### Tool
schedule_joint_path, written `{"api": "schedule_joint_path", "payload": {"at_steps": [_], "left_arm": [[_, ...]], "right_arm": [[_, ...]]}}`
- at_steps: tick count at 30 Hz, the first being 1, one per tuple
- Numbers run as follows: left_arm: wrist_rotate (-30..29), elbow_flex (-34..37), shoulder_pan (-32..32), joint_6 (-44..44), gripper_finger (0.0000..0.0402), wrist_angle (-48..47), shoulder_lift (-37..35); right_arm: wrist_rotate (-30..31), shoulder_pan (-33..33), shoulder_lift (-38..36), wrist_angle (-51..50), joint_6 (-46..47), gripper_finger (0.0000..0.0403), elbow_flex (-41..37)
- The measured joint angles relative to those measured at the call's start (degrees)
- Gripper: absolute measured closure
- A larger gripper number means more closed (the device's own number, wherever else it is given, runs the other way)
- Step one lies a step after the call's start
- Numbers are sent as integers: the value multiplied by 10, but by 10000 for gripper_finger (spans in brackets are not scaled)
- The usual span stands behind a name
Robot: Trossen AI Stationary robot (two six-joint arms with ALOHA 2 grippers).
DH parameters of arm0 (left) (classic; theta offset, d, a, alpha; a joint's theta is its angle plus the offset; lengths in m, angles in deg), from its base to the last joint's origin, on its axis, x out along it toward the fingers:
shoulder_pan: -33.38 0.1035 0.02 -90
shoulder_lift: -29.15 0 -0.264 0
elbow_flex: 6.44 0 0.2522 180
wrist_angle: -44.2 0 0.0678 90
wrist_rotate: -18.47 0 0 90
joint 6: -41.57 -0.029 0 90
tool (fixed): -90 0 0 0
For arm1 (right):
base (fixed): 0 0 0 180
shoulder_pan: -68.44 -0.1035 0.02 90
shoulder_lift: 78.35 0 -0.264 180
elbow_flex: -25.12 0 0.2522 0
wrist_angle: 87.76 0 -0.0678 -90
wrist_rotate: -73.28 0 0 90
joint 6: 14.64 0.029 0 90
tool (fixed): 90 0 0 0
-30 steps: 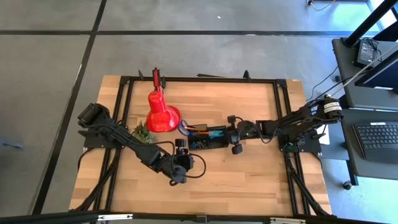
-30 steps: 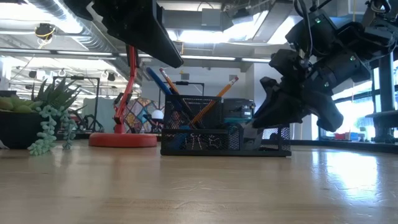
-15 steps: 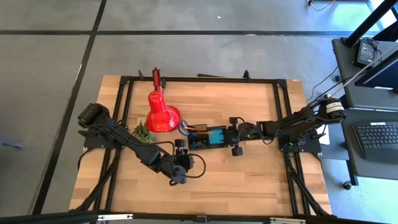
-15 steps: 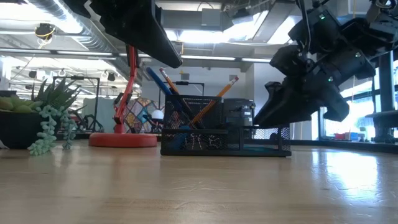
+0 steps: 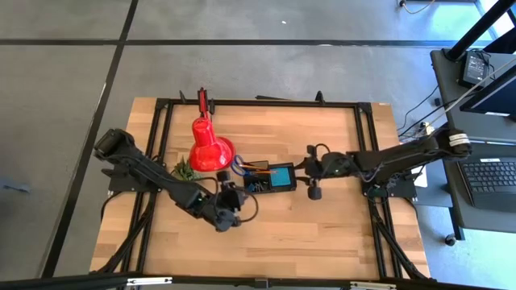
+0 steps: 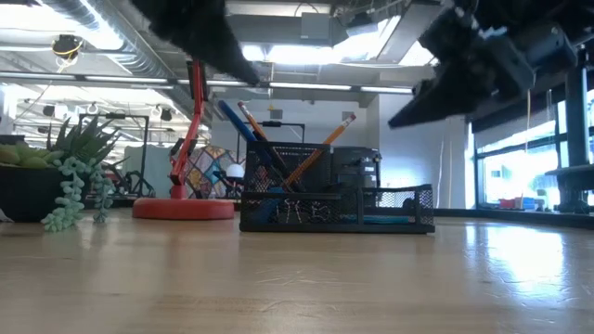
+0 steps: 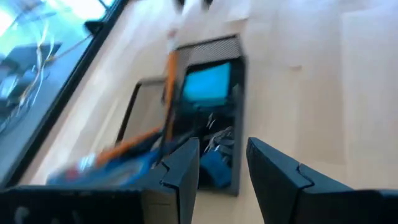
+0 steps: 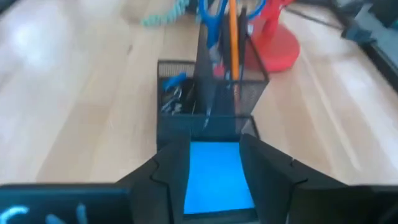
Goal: Pick and place office supplies into organizer
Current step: Return to Home Position
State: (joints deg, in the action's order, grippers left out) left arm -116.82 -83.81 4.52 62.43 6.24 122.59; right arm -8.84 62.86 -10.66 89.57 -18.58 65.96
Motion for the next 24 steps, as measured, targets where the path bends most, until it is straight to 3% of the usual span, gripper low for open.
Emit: {"api": "schedule_joint_path", "payload": {"at_steps": [7, 11, 16, 19, 24], "left_arm": [[-19, 112, 3, 118, 272, 4, -49], [-9, 165, 13, 113, 272, 18, -93], [30, 222, 13, 76, 272, 32, -220], [76, 271, 7, 46, 272, 78, -316], [206, 384, 7, -3, 272, 227, -445]], "right_arm": [[0, 0, -70, -4, -11, 258, 0], [1, 0, -95, -1, -25, 258, 0], [2, 3, -104, -3, -19, 258, 0], [2, 3, -101, -2, -26, 258, 0], [2, 5, -100, -4, -32, 258, 0]]}}
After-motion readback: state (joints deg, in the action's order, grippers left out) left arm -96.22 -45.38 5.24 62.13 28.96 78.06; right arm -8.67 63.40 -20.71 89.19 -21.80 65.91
